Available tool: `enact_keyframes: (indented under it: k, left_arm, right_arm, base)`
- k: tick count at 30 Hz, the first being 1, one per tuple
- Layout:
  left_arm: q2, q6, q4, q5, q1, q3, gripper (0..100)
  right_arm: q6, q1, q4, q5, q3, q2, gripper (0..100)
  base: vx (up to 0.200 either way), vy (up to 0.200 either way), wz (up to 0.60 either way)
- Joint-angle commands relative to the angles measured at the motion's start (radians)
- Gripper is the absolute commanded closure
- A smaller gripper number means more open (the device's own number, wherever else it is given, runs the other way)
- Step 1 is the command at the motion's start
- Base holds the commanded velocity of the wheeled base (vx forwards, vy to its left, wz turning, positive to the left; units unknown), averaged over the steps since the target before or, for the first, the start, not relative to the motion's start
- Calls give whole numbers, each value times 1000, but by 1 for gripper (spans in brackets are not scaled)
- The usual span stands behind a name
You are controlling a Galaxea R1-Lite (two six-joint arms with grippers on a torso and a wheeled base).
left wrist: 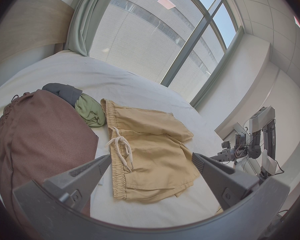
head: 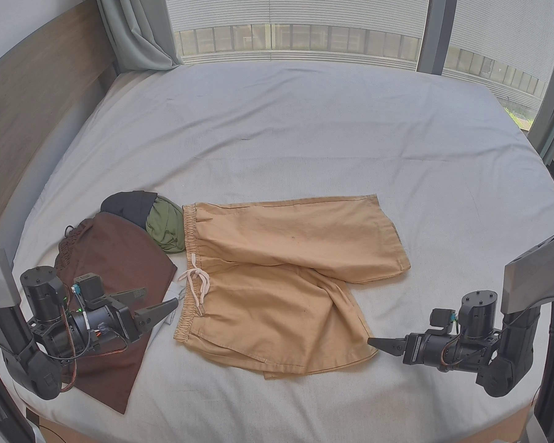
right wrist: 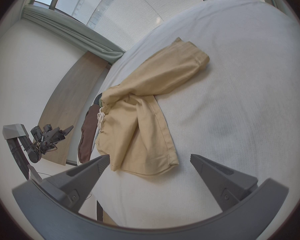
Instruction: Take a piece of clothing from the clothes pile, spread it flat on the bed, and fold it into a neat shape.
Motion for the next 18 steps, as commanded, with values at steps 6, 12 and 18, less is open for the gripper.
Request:
enact_keyframes:
  k: [6, 12, 18]
  left_arm:
    - [0, 0, 0, -2, 4, 0, 0]
    - [-3, -2, 0, -4, 9, 0, 0]
    - [0, 9, 0, -8, 10, 11, 0]
  right_arm:
    - [17, 11, 0, 2, -20, 78, 0]
    - [57, 19, 0, 2, -50, 116, 0]
    - [114, 55, 0, 2, -73, 129, 0]
  base:
    - [0, 0, 0]
    - [0, 0, 0]
    - [0, 0, 0]
